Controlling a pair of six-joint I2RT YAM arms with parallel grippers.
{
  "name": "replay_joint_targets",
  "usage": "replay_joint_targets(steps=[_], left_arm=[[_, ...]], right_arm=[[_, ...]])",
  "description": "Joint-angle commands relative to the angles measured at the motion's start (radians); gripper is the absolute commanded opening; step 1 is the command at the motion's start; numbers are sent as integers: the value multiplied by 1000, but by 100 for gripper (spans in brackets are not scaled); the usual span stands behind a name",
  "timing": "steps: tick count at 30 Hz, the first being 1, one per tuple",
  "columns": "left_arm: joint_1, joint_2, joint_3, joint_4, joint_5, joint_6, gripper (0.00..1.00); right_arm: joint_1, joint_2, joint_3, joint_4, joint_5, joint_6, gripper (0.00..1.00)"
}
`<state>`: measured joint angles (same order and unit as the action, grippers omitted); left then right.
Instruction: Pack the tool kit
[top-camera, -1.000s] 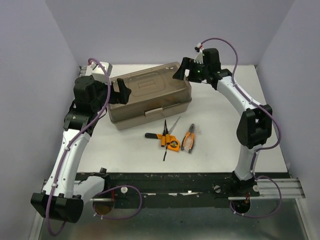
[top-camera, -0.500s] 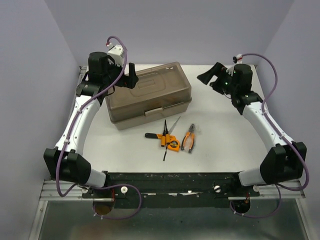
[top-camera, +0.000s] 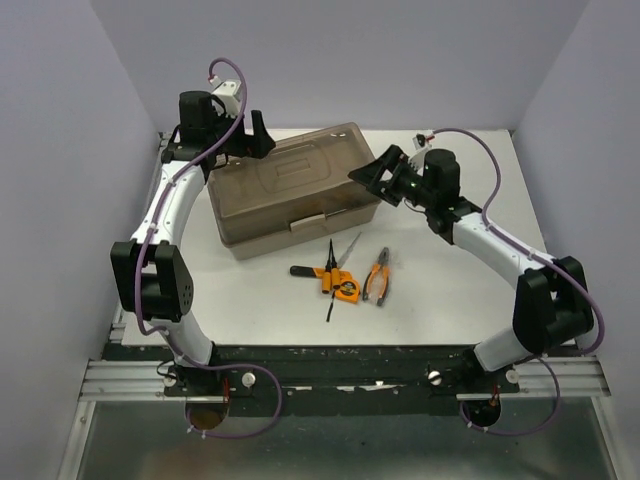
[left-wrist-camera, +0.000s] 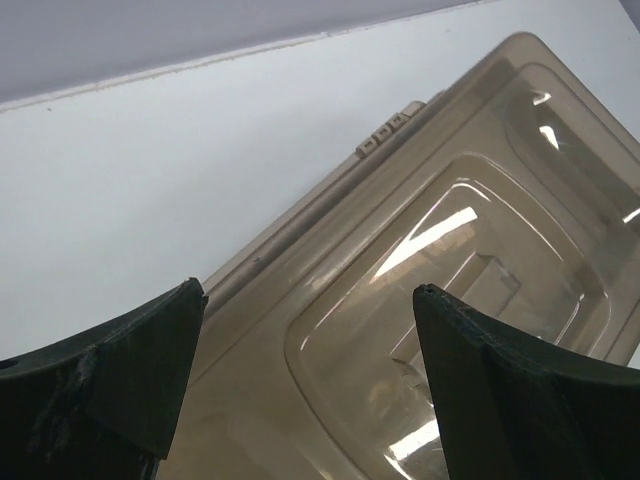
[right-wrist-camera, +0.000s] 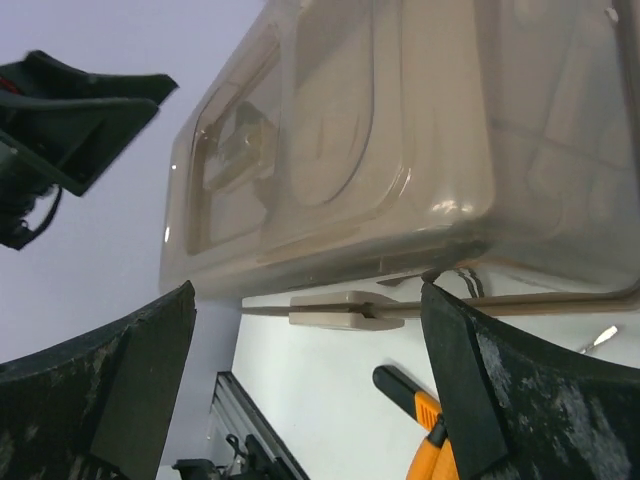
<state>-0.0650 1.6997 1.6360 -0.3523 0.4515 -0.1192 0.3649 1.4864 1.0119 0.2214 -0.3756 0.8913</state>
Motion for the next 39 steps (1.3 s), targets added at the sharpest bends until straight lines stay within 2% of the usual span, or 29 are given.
replay_joint_targets(steps=[1, 7, 14, 17, 22, 27, 30, 33, 36, 39], left_arm=[[18, 40, -44, 76, 134, -40, 99], [18, 2, -142, 75, 87, -22, 99], [8, -142, -353, 99, 139, -145, 99], [-2, -219, -401, 79, 121, -149, 99], [-2, -302, -349, 10, 35, -134, 99], [-13, -285, -249, -39, -20, -96, 99], [-15, -194, -147, -115, -11, -60, 99], [-21, -57, 16, -276, 10, -5, 99], [-42, 40, 111, -339, -19, 36, 99], [-59, 92, 145, -350, -33, 68, 99]], right_arm=[[3, 95, 99, 75, -25, 20, 100], [3, 238, 250, 45, -57, 11, 100], [-4, 373, 465, -37, -92, -40, 100], [-29, 399, 490, -37, -115, -20, 100], [-87, 328, 325, 82, -117, 52, 100], [-110, 229, 73, 232, -106, 124, 100], [-110, 233, -51, 402, -138, 234, 100], [-98, 276, -143, 631, -163, 342, 100], [-80, 319, -160, 702, -174, 376, 100], [-64, 354, -161, 752, -178, 400, 100]])
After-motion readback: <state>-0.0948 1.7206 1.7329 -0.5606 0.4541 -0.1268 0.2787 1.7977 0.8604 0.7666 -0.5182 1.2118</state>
